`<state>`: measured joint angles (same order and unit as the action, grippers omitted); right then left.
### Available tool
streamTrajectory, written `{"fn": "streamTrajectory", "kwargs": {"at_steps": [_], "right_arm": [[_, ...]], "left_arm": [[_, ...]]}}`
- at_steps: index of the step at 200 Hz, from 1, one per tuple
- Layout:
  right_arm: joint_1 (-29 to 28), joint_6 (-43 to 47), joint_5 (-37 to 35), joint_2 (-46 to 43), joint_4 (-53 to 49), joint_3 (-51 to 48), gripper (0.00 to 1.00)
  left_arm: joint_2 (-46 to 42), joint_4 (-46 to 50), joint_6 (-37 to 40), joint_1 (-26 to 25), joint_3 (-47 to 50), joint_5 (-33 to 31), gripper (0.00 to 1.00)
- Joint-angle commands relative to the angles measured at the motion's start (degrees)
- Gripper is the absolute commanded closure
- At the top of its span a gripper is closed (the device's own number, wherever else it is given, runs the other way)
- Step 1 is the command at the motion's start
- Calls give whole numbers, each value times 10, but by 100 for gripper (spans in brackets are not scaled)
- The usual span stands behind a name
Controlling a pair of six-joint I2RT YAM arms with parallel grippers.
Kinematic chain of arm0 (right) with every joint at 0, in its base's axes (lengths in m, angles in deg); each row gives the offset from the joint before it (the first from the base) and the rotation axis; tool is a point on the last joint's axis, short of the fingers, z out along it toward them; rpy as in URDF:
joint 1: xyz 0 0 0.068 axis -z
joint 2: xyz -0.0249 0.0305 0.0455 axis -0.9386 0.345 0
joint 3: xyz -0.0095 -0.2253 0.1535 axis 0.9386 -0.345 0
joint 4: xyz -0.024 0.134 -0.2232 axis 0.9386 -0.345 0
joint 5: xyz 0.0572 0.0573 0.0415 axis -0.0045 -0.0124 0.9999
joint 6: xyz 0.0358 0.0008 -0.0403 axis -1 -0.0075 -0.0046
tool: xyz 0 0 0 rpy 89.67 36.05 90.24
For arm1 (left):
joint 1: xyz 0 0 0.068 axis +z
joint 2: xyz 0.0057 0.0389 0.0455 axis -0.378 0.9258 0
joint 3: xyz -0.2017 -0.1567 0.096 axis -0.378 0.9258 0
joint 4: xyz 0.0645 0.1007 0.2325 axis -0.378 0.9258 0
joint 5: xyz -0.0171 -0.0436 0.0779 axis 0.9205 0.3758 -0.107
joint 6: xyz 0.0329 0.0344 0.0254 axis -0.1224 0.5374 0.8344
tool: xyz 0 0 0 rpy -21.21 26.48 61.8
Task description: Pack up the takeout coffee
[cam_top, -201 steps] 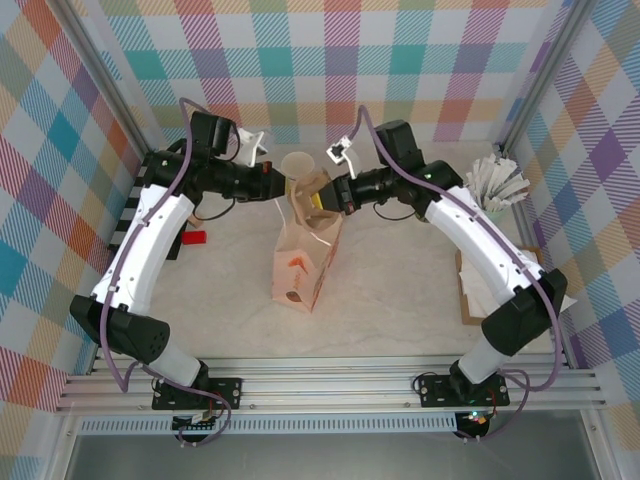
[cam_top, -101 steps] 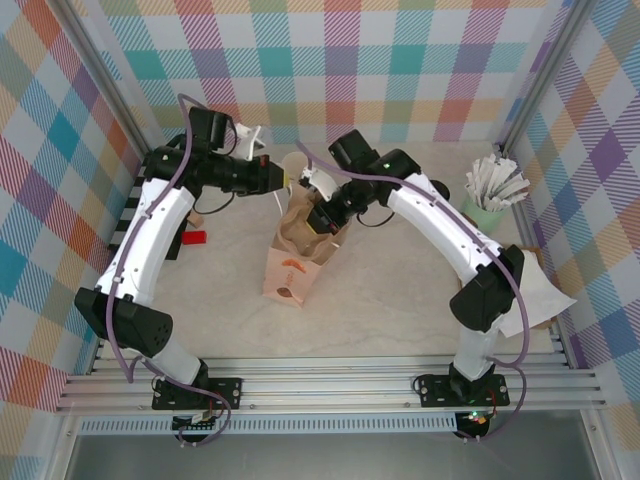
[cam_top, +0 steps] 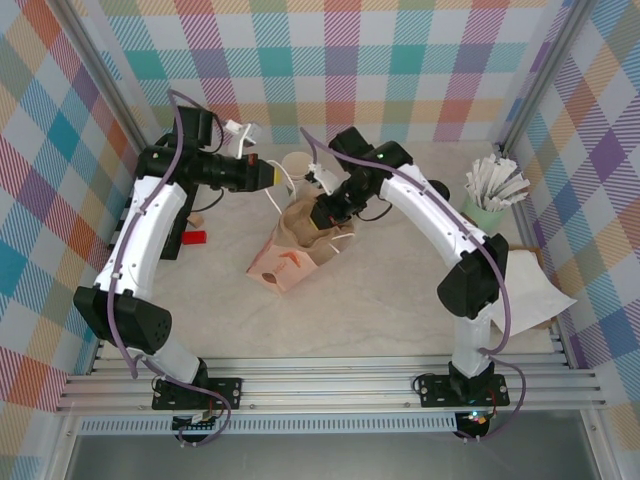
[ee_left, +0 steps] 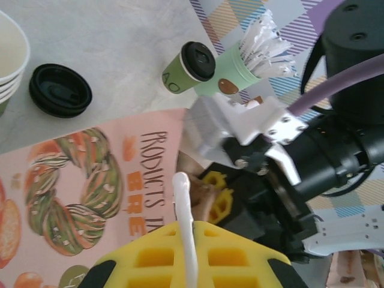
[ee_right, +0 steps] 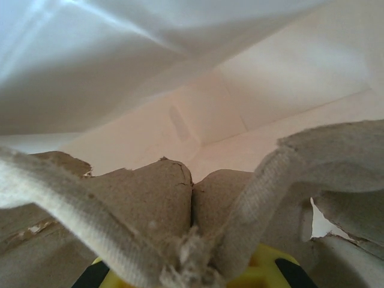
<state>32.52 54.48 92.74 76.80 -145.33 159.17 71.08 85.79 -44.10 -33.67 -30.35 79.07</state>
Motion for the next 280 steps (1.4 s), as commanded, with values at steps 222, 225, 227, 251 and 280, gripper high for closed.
{"fn": "streamTrajectory", "kwargs": {"at_steps": [222,225,227,251,280], "right_arm": [[-56,33,-180,88,-115,164,100],[-59,36,-183,81,-101,154,100],[-60,38,-184,75,-91,147,100],[-74,107,-195,11,-13,56,100],[-73,201,-178,-17,-74,39,100]], "left_arm": [[93,-6,-33,46,-33,116,100],[94,-10,-41,40,-34,107,100],[95,-15,-47,37,-33,102,100],[88,-127,-168,25,14,73,100],[99,-206,-247,22,29,79,100]]}}
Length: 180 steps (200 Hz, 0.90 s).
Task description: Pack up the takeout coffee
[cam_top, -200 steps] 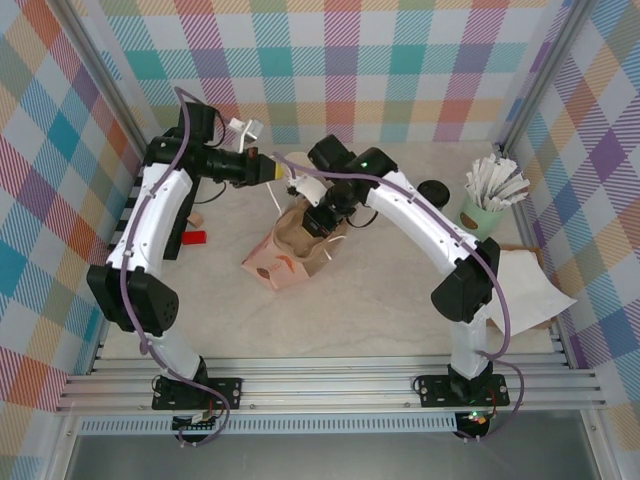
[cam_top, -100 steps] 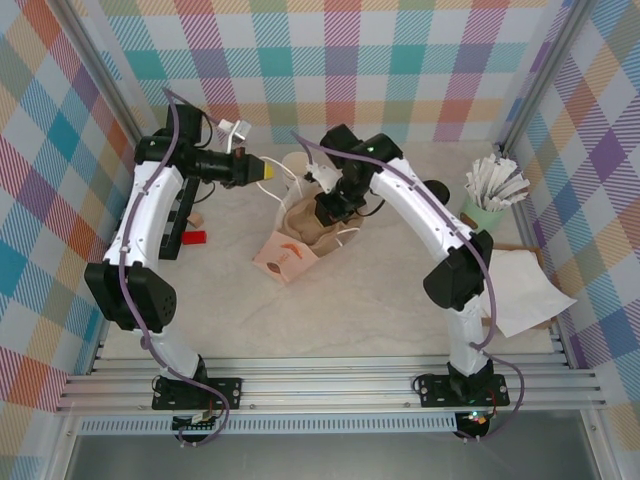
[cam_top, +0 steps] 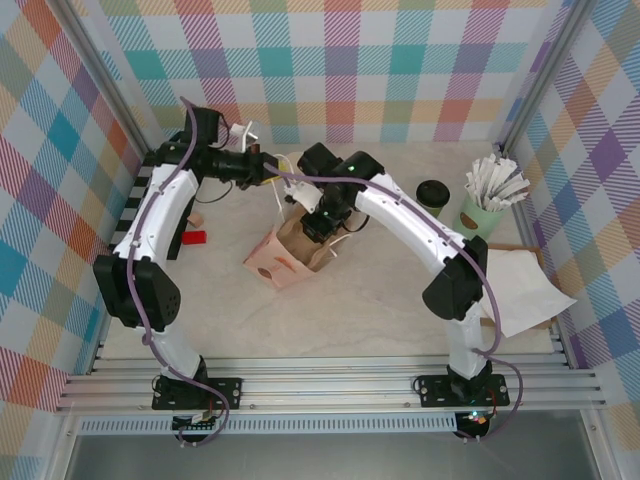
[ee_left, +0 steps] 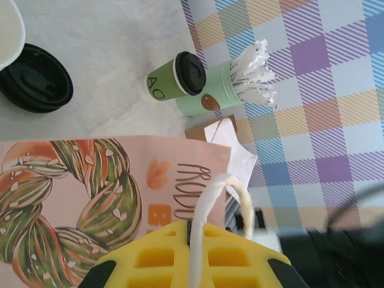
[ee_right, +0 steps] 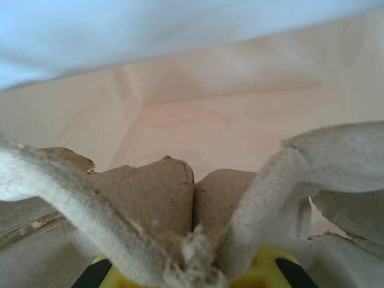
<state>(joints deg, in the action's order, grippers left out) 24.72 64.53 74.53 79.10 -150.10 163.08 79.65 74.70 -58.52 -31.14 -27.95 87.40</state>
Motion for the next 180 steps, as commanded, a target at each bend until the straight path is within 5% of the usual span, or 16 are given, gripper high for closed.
{"fn": "streamTrajectory", "kwargs": {"at_steps": [1,52,84,115,180], "right_arm": [[5,103,3,-41,-31,1,100],[10,82,44,-18,-143,56,100],[8,-9,-21,62,-57,148,100],[12,13,-40,84,52,102,100],[32,29,-21,98,12,66,100]], "left_arm": [[15,-95,-103,-3,3,-4,100],[66,-107,-123,-37,-51,38,100],[97,-97,-126,-40,-72,51,100],[119,-74,-116,-35,-95,49,100],[118,-76,-159,13,-125,-39,100]]}}
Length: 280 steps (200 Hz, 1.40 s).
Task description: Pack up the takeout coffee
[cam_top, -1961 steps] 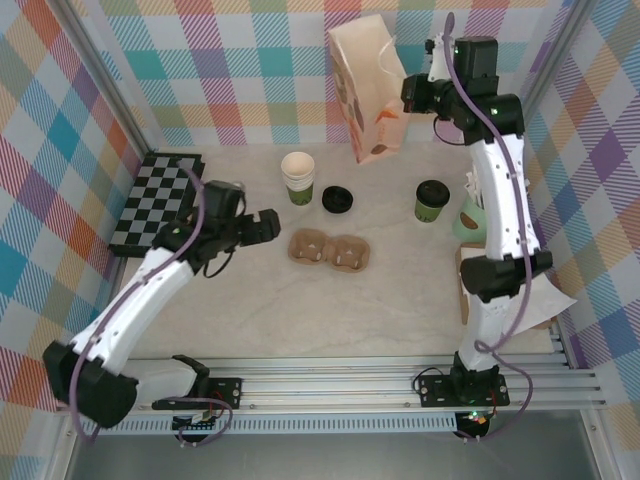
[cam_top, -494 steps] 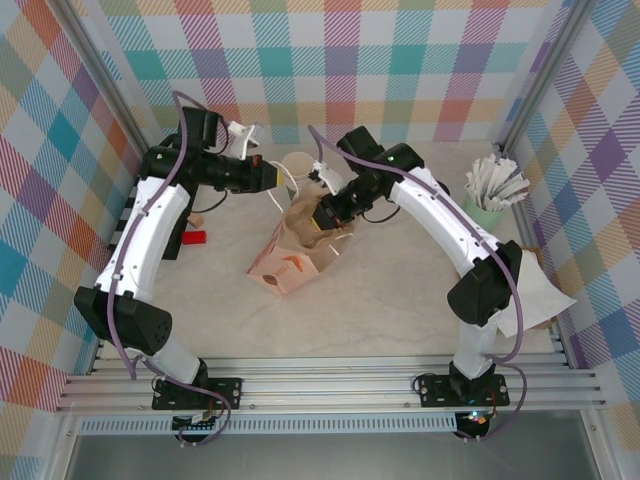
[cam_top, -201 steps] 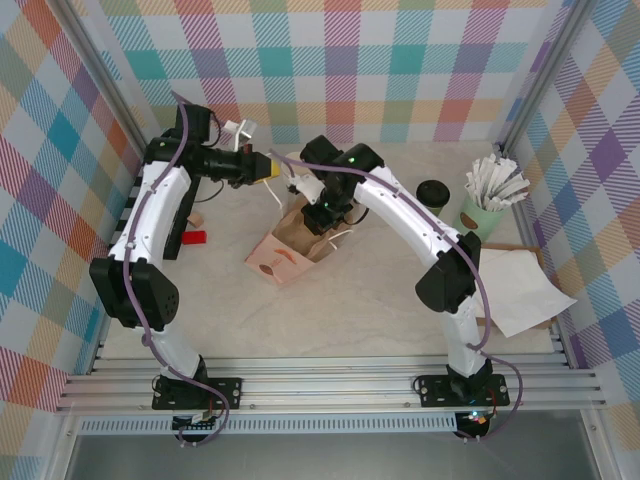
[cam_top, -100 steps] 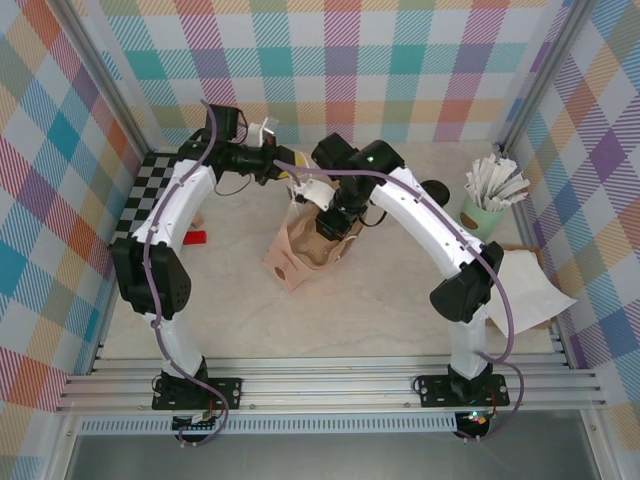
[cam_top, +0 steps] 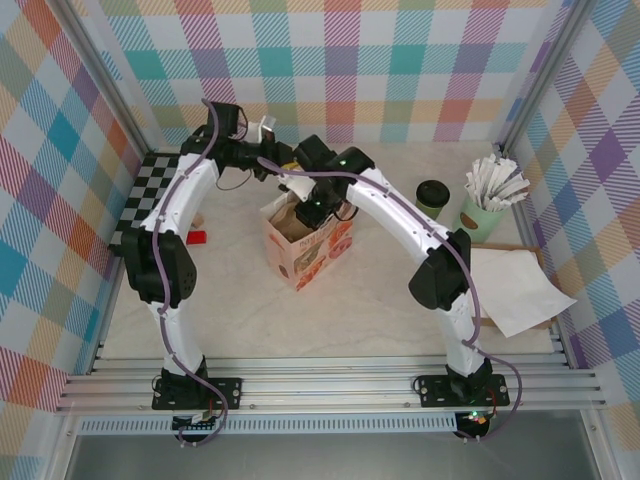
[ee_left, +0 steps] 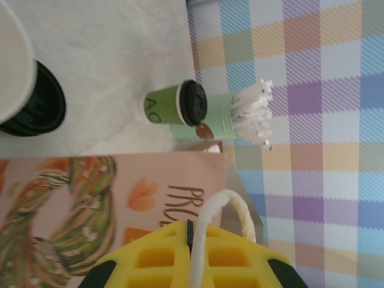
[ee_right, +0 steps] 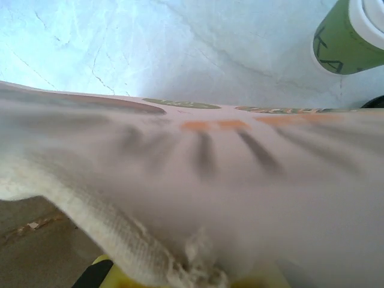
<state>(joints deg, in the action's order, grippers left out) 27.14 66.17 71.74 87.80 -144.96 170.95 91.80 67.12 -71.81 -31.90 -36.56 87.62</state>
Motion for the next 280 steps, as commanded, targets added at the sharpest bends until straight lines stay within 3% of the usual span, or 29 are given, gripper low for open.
{"fn": "streamTrajectory", "kwargs": {"at_steps": [1,38,61,120,149,187,222,253,280], "right_arm": [[7,13,7,11,-40,-14,100],[7,31,0,-41,10,-121,100],[9,52,14,-61,25,-136,100],[24,2,-12,38,-22,-16,100],[29,-6,-8,94,-45,37,100],[40,-28,-19,149,-95,79,100],[40,-39,-29,140,-81,10,100],[40,-25,-45,99,14,-100,100],[48,-12,-38,108,43,-129,100]], "left_arm": [[-4,-1,-28,20,-40,-43,100],[7,33,-52,27,-82,-106,100],[26,53,-64,31,-112,-127,100],[41,44,-66,20,-127,-20,100],[79,117,-25,4,-167,40,100],[84,121,-19,8,-176,47,100],[107,133,-16,13,-215,62,100],[116,150,-13,16,-234,62,100],[115,154,-14,15,-232,59,100]]}}
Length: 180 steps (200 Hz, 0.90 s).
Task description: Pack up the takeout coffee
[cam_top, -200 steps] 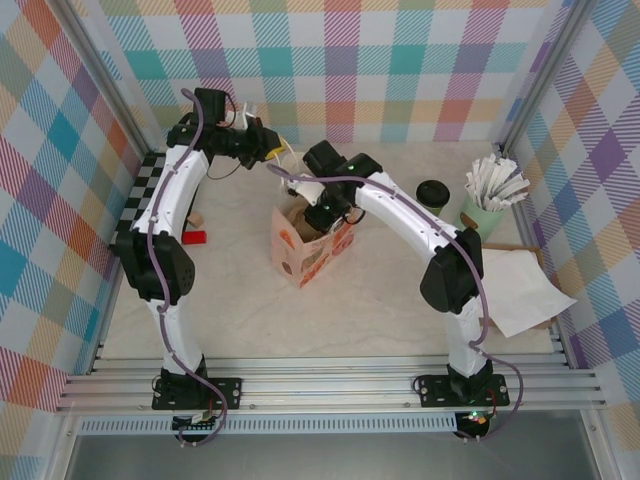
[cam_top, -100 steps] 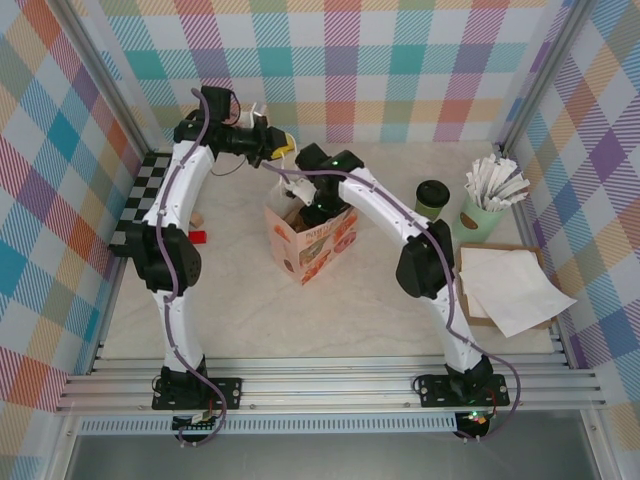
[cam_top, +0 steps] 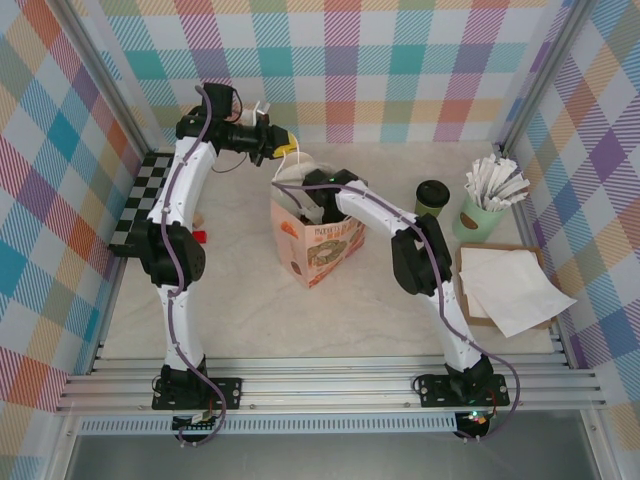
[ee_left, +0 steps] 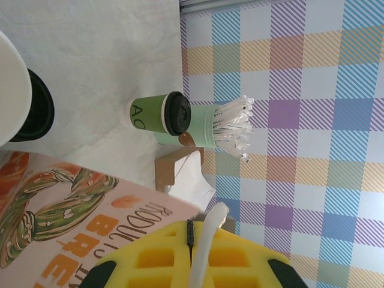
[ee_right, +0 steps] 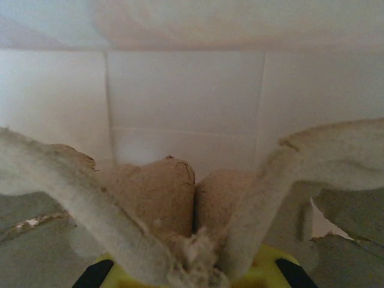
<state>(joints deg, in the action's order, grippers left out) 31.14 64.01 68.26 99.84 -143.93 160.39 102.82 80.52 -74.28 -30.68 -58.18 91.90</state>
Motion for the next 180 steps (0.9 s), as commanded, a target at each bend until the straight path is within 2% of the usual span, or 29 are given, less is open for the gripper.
{"fn": "streamTrajectory", "kwargs": {"at_steps": [1,43,79,128,153,180], "right_arm": [[8,9,-4,-12,34,-25,100],[11,4,3,-24,43,-55,100],[8,-1,-6,-36,20,-62,83],[9,-3,-26,-33,46,-85,75],[8,-14,-25,-33,56,-90,67],[8,-9,-24,-39,92,-130,61]], "left_arm": [[4,20,11,3,-16,16,100],[-3,21,16,2,-30,9,100],[19,18,15,-2,-110,6,100],[10,8,38,-25,-136,4,100],[-7,50,70,-34,-100,12,100],[-70,-9,76,-37,24,1,100]]}}
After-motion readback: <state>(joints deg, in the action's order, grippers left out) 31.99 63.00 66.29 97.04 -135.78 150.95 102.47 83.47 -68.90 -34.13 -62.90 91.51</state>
